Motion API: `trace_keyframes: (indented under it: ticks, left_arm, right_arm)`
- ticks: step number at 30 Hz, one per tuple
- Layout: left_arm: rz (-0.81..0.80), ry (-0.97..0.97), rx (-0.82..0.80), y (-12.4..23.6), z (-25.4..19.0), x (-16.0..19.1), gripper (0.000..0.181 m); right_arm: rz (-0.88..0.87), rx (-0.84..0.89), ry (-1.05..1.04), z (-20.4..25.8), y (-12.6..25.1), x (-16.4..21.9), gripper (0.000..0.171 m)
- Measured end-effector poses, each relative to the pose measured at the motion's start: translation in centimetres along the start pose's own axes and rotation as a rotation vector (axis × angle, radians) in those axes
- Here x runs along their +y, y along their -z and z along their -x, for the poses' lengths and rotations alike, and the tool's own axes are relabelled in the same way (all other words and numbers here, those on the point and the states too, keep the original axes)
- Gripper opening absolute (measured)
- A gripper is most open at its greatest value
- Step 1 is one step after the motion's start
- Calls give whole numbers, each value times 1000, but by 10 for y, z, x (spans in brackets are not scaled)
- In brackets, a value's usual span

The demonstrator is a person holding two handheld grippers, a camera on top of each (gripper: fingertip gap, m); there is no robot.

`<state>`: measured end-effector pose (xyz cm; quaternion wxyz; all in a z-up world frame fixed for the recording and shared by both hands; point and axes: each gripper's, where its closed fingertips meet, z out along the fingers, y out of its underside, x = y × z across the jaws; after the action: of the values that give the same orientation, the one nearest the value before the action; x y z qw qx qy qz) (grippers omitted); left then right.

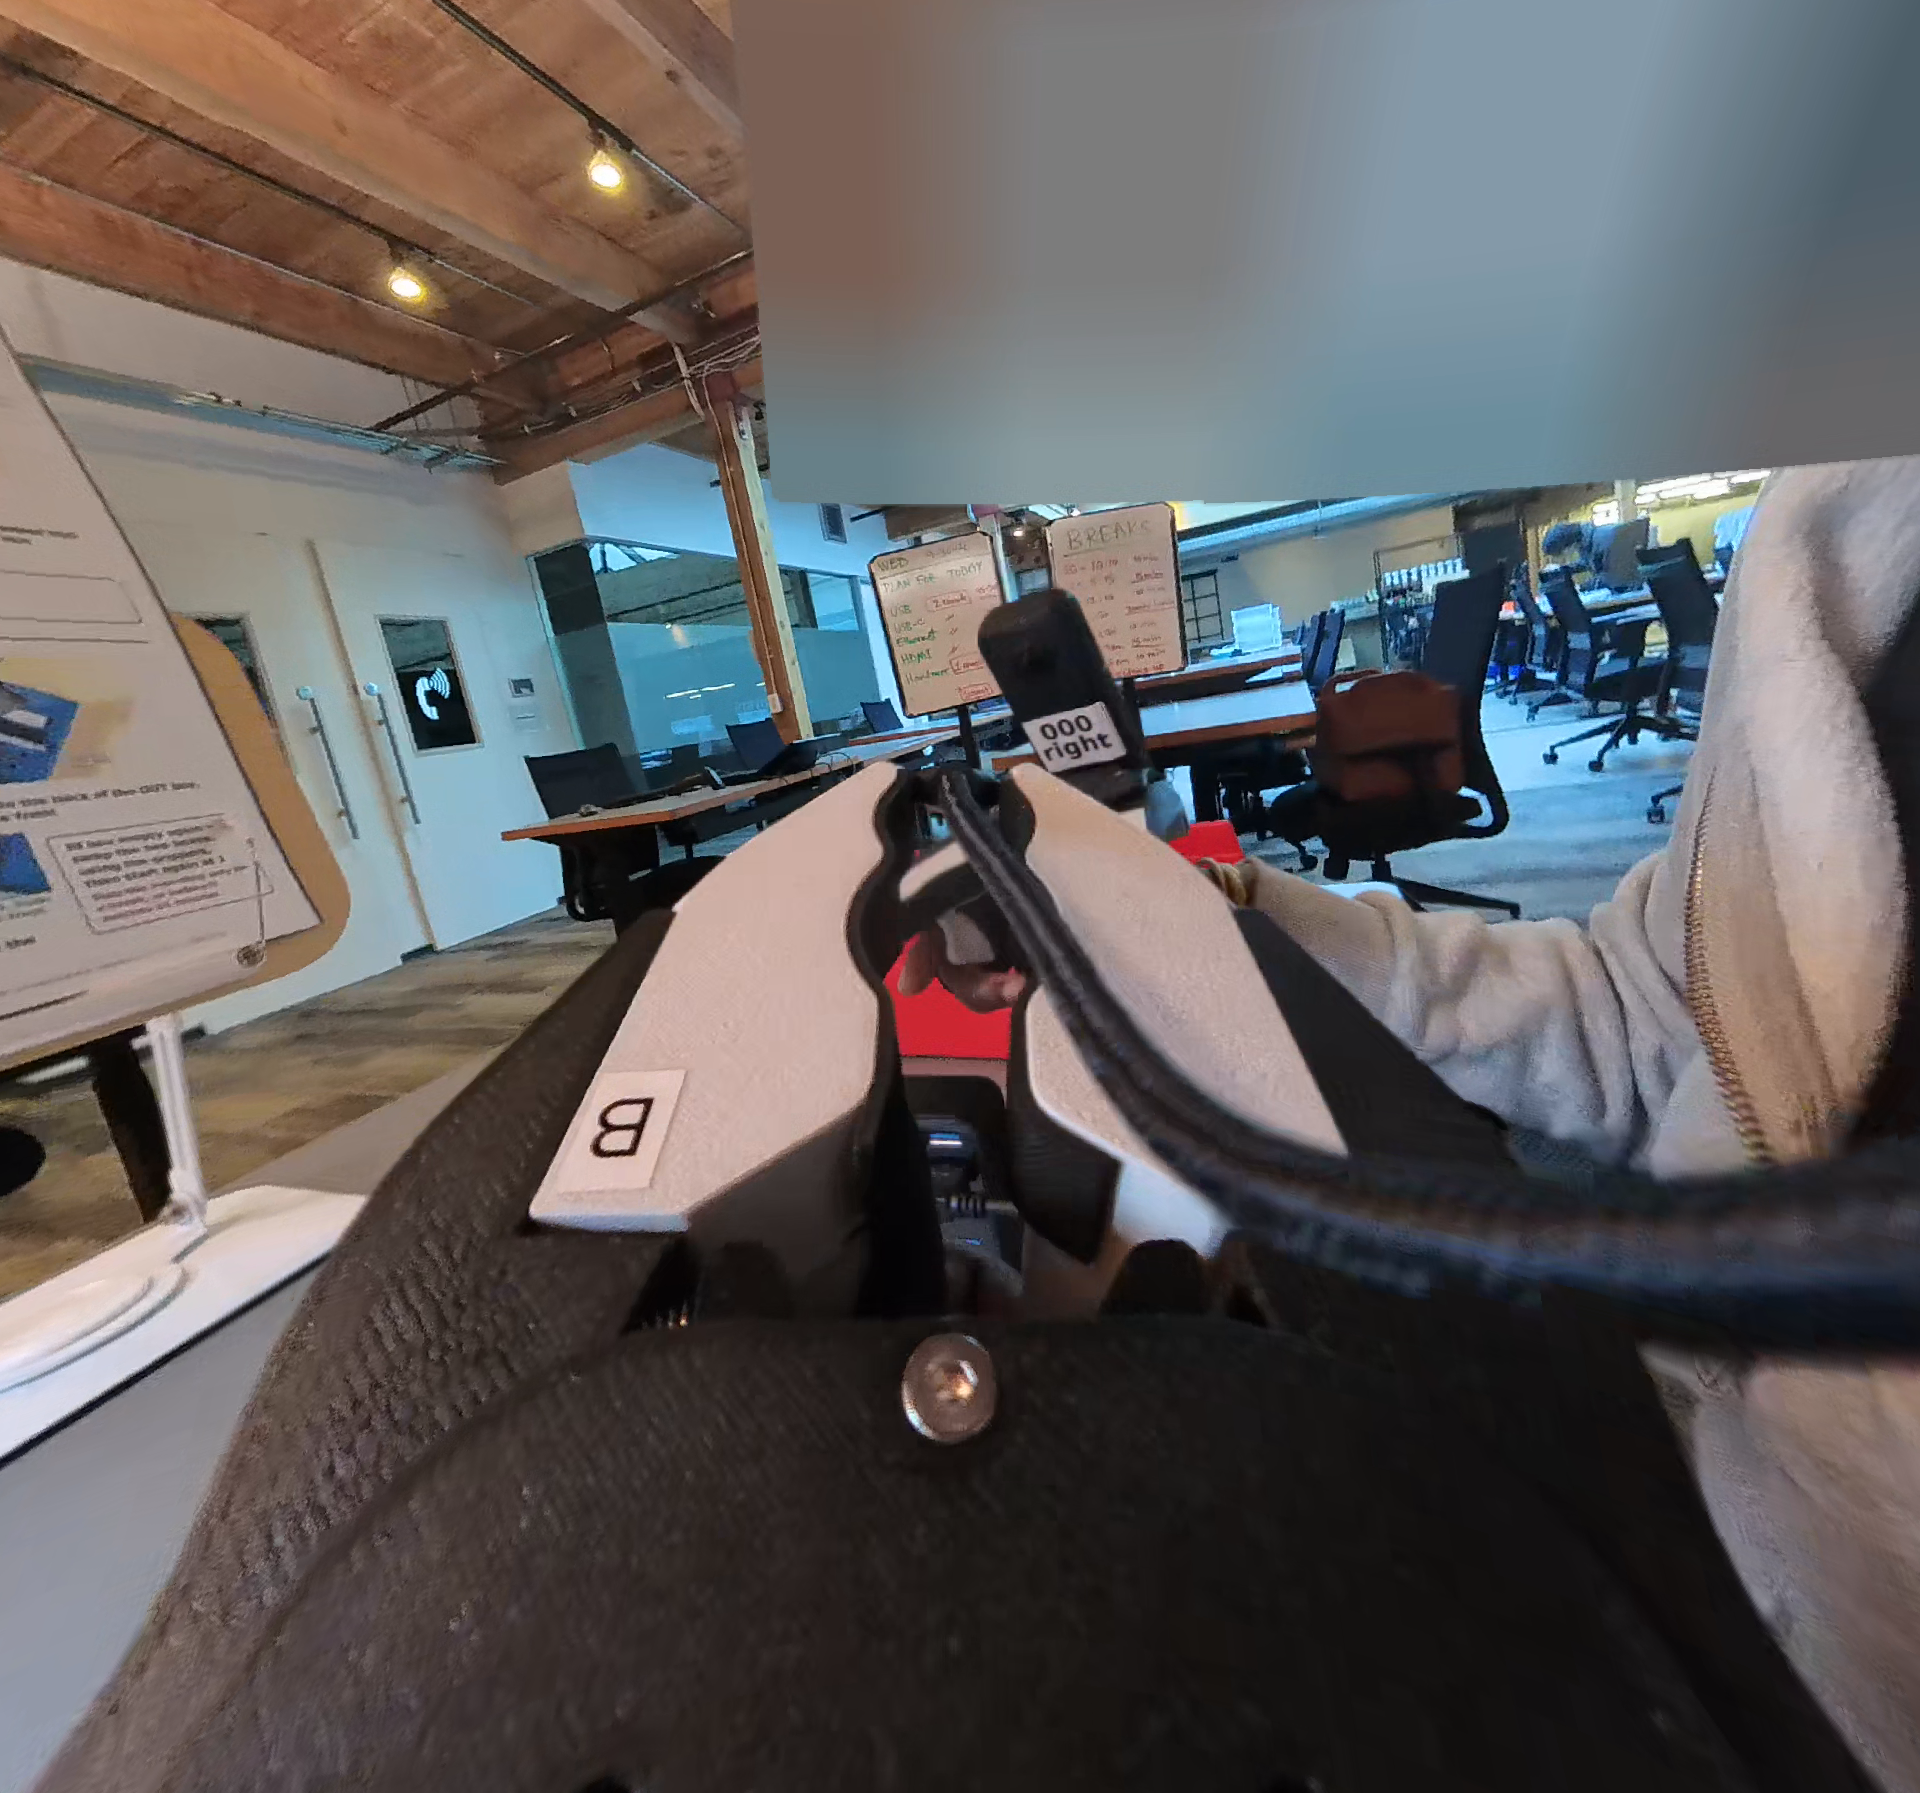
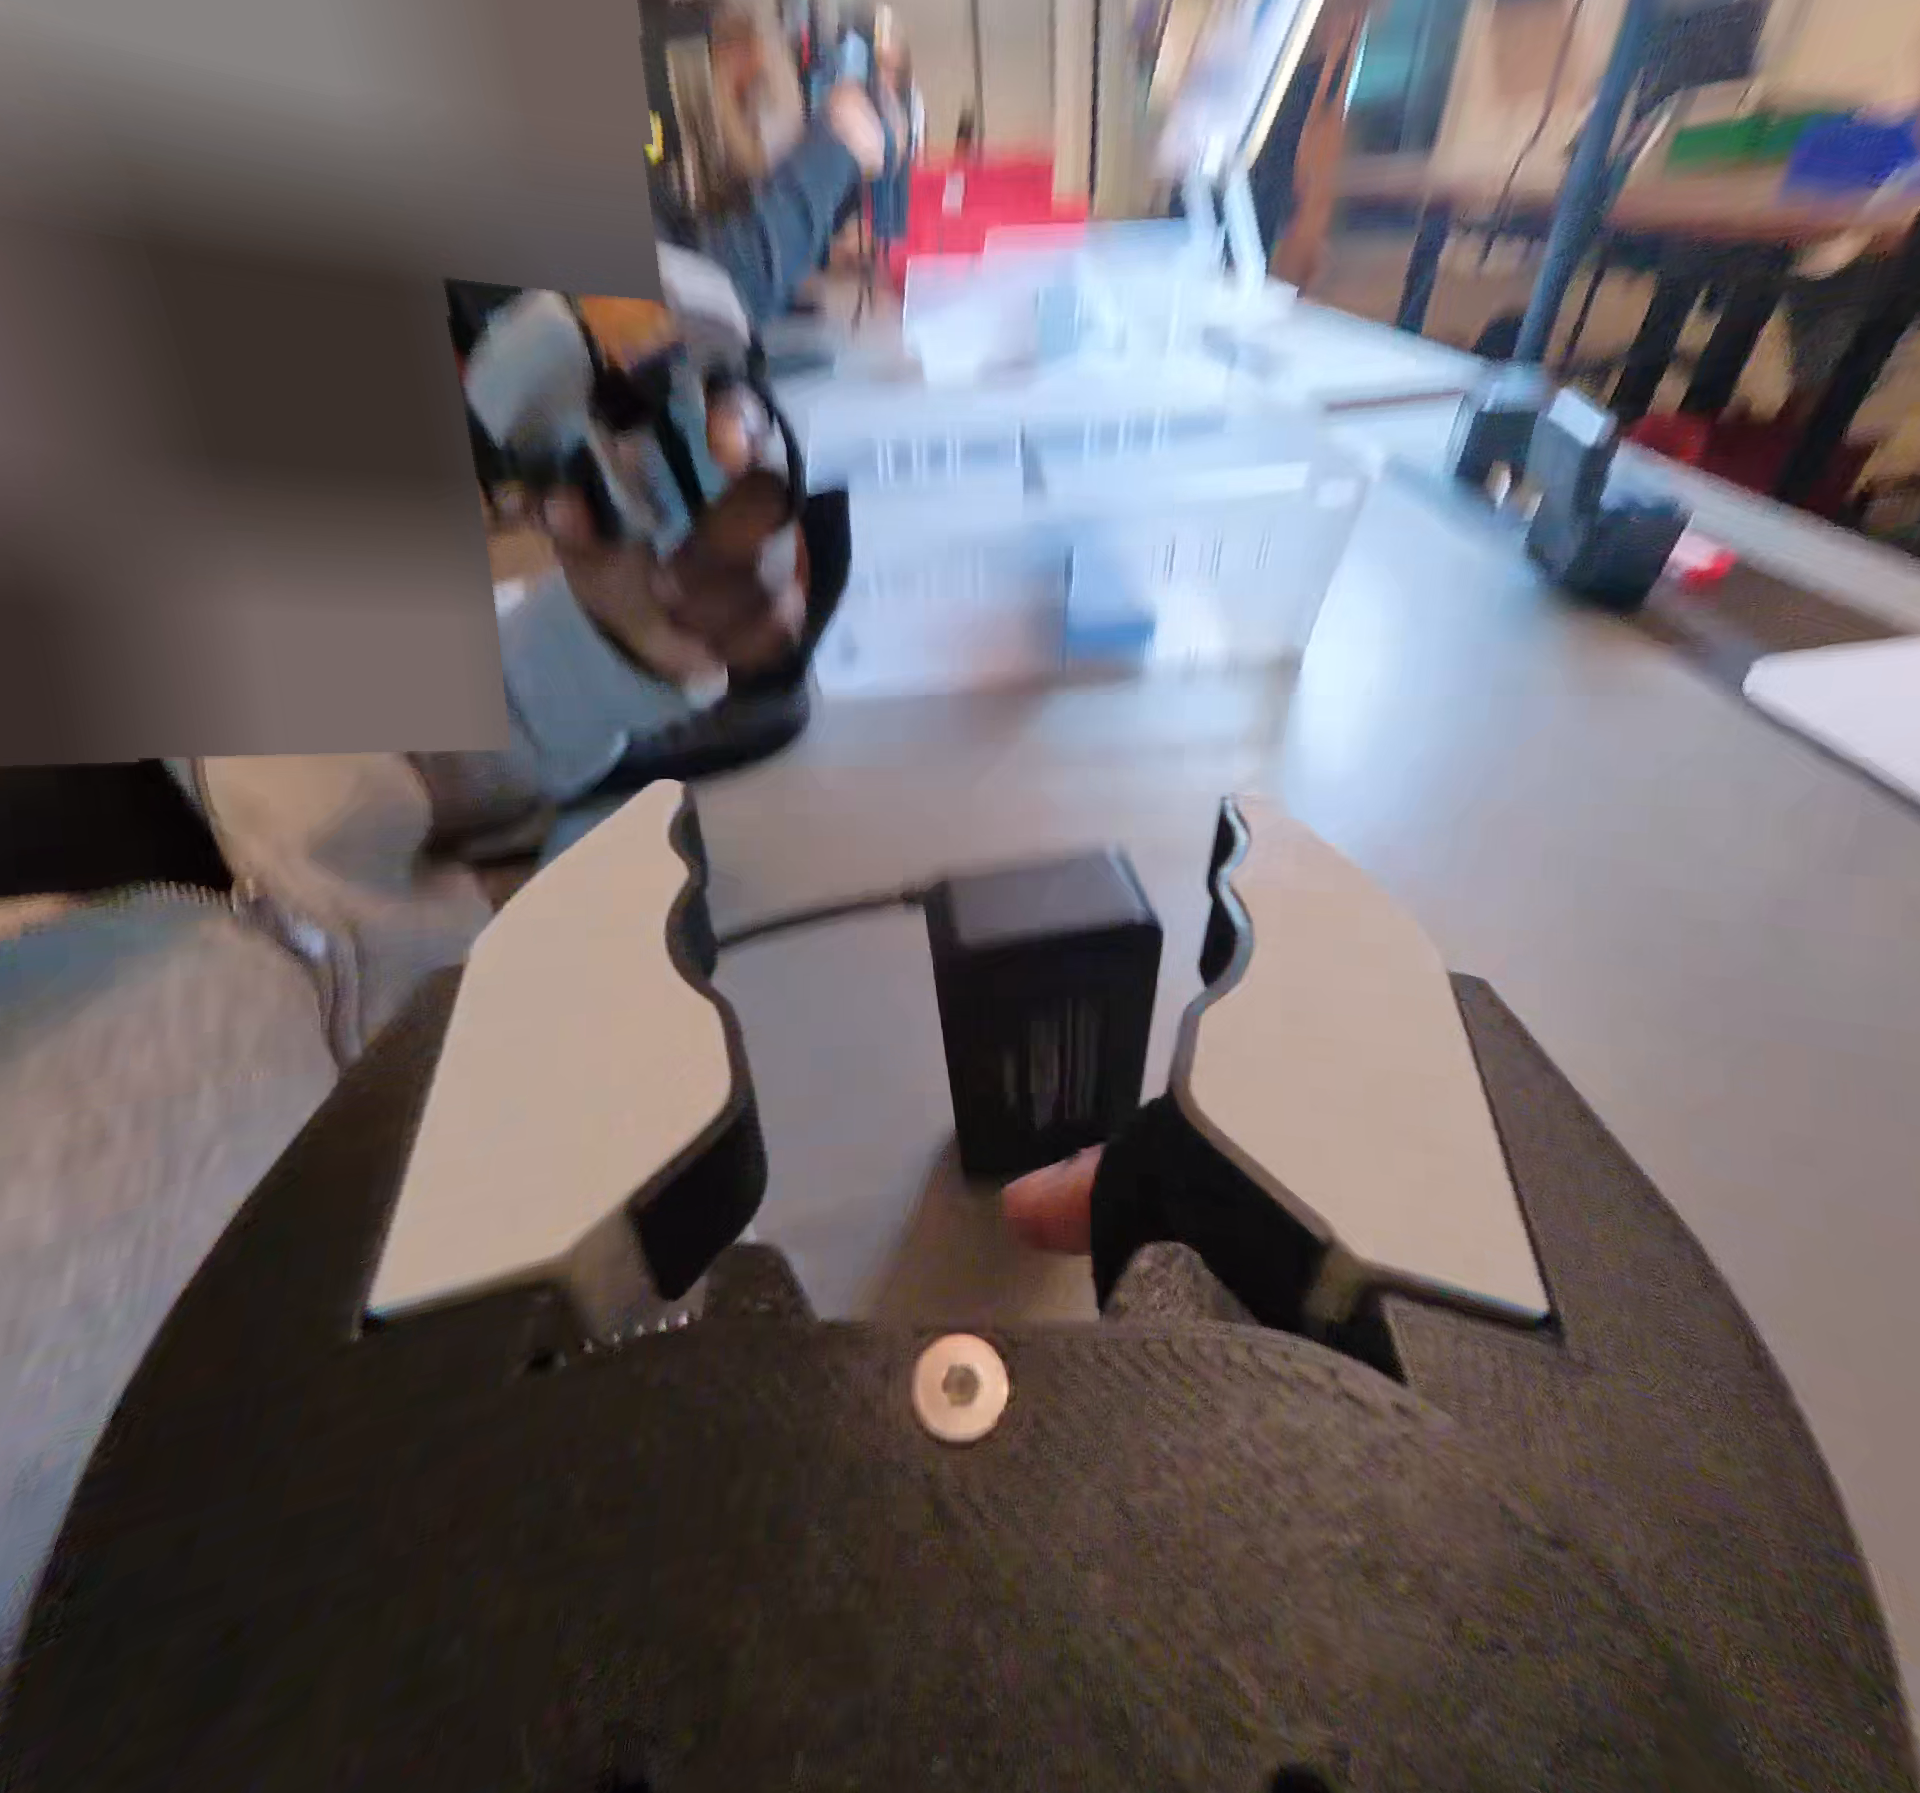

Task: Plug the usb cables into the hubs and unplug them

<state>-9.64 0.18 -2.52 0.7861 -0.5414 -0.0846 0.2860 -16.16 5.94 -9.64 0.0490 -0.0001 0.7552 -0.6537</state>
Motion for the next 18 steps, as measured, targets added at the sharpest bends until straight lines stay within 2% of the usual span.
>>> trace_keyframes:
  ticks: [3, 6, 8, 10, 11, 14, 18]
  left_arm:
    - [6, 26, -25, 8, 3, 5, 15]
    - [-17, 78, -27, 16, 2, 7, 16]
    - [-32, 115, -44, 20, 4, 10, 16]
    - [-30, 136, -46, 20, 5, 13, 16]
    - [-24, 148, -44, 19, 5, 15, 16]
    - [-1, 182, -59, 17, 8, 23, 16]
    - [22, 251, -84, 16, 13, 32, 16]
  right_arm:
    - [151, 75, 53, -16, -3, 33, 97]
    - [270, 58, 47, -18, -18, 63, 100]
    - [338, 41, 37, -20, -28, 83, 97]
    - [352, 30, 36, -20, -38, 93, 84]
    - [343, 38, 39, -22, -43, 95, 68]
    - [276, 25, 27, -21, -49, 88, 65]
    - [-116, -110, -74, -2, -34, 24, 65]
